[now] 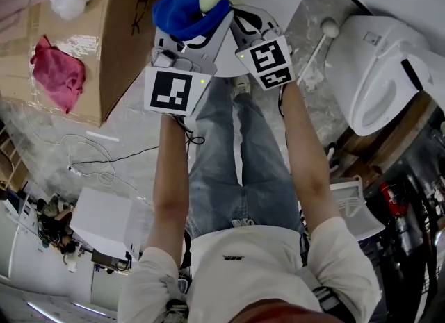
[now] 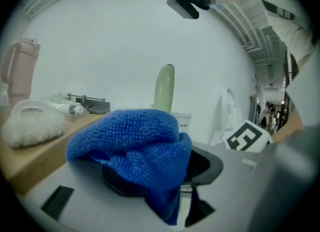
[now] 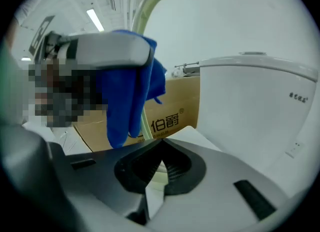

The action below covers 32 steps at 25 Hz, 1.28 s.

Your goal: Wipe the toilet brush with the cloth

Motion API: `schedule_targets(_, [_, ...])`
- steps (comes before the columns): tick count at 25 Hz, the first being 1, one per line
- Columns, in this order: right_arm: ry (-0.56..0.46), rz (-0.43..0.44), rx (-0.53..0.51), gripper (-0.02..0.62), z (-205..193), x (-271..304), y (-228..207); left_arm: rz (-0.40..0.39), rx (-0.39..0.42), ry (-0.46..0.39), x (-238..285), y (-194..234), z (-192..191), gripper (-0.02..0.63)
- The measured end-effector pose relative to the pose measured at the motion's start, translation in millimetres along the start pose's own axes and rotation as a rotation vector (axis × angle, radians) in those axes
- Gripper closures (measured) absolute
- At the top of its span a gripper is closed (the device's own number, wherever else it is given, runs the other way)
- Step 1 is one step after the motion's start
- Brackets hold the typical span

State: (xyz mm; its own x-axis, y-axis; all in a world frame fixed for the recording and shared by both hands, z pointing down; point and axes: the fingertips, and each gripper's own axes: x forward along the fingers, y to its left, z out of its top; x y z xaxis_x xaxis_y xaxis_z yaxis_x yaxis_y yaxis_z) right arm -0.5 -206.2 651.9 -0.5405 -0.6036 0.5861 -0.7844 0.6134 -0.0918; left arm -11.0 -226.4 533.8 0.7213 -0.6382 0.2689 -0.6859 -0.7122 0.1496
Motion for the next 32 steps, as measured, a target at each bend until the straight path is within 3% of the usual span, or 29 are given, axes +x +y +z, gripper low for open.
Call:
schedule_targets(7, [-0.094,-0.034,0.08,0.601,10.8,-28.9,0.1,0.028,-0.067,0.015,-6.9,-1.2,-28.8,0.402])
schedule_targets(14, [-0.203,-0.077,0.115,0.601,25.9,-67.6,1.7,0.068,-0.074,0.038,-33.2,-2.4,-35.8,0.402])
schedule_targets(22, [-0.3,-0.089,0.07,0.601,84.1,-153.7,29.6,0.095,-0.077,0.021,-87.2,-26.8,8.4,0.433])
schedule_targets(32, [-0.394,-0.082,0.015,0.601,172.0,-280.3,71.8,0.117,-0.024,-0.001,-163.6,-90.2,120.6,0.434])
